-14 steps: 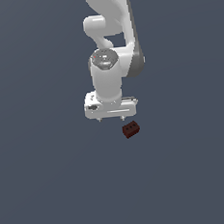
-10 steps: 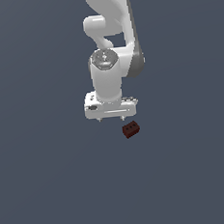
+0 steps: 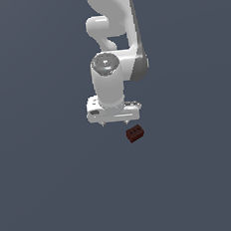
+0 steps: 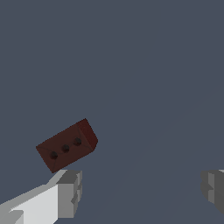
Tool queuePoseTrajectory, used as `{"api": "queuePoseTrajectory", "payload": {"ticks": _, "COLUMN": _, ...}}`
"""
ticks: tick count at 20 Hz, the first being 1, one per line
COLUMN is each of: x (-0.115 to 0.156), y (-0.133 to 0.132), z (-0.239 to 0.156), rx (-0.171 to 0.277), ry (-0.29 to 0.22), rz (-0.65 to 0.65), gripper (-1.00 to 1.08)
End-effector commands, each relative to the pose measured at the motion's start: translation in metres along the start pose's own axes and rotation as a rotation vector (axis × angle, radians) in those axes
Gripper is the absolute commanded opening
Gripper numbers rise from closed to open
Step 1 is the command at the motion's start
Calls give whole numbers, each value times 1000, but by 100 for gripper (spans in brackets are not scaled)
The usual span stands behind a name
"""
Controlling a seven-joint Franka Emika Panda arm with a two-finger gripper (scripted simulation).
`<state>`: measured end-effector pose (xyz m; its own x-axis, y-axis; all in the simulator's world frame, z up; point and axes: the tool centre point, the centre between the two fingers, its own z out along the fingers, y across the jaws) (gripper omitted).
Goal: Pick up the object and move it to a goal position.
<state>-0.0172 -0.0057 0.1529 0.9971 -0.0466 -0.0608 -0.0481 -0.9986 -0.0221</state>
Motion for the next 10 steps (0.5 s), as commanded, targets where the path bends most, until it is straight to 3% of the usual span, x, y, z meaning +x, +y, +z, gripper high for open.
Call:
{"api": "queuePoseTrajectory", "payload": {"ticks": 1, "x": 0, "y": -1, "z": 0, "rx": 0, "ry": 0, "rz": 2, "gripper": 100}}
{"api": "queuePoseTrajectory", "payload": {"ticks": 10, "x": 0, "y": -8, "z": 6, "rx": 0, "ry": 4, "rz": 80, "gripper": 100}}
